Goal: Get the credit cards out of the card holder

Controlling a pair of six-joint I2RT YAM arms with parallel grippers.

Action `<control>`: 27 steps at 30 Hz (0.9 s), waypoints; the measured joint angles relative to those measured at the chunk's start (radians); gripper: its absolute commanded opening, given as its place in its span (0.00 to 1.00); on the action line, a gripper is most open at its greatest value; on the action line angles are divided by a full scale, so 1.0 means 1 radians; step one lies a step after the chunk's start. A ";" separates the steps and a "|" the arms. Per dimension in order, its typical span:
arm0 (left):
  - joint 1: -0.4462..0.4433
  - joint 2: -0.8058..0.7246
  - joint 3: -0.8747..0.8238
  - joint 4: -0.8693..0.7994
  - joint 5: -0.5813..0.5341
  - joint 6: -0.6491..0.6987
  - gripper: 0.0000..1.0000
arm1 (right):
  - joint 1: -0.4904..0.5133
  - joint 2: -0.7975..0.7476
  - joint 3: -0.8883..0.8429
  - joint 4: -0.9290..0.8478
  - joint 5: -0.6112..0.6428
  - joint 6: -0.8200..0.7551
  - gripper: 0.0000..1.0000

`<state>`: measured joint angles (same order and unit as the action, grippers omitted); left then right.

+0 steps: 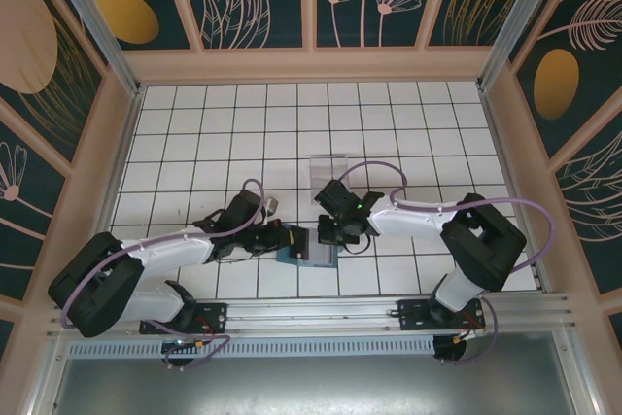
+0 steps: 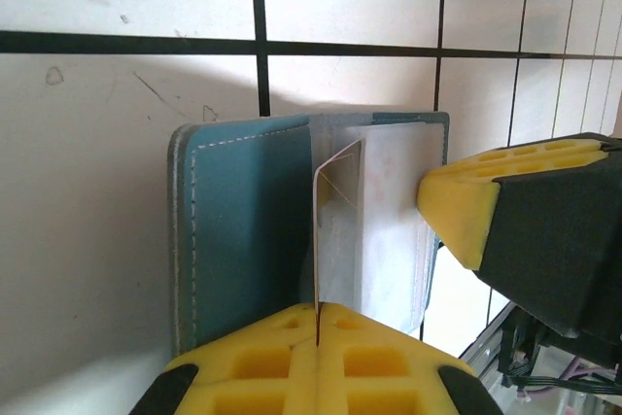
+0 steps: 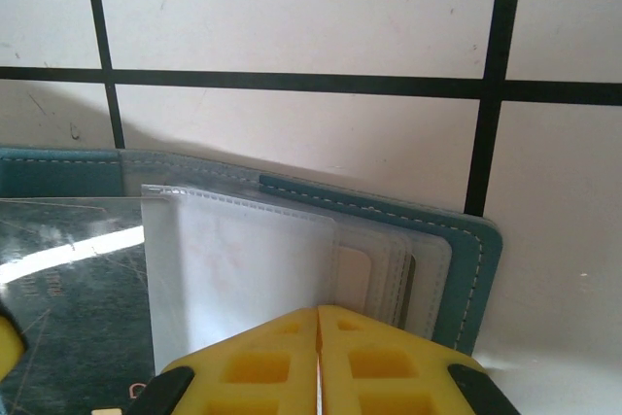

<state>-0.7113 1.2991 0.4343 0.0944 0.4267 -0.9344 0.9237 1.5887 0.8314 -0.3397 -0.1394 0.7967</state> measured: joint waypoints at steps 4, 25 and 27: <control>0.000 -0.027 0.039 -0.071 -0.032 0.043 0.03 | 0.000 0.000 0.006 -0.009 0.004 -0.006 0.09; 0.006 -0.027 0.391 -0.416 -0.132 0.487 0.00 | -0.032 -0.089 0.032 -0.072 0.037 -0.011 0.09; 0.006 0.005 0.450 -0.449 -0.149 0.560 0.00 | -0.039 -0.108 0.032 -0.072 0.038 -0.011 0.09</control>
<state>-0.7055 1.3045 0.8845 -0.3546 0.2779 -0.3744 0.8845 1.4811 0.8635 -0.4114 -0.1017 0.7860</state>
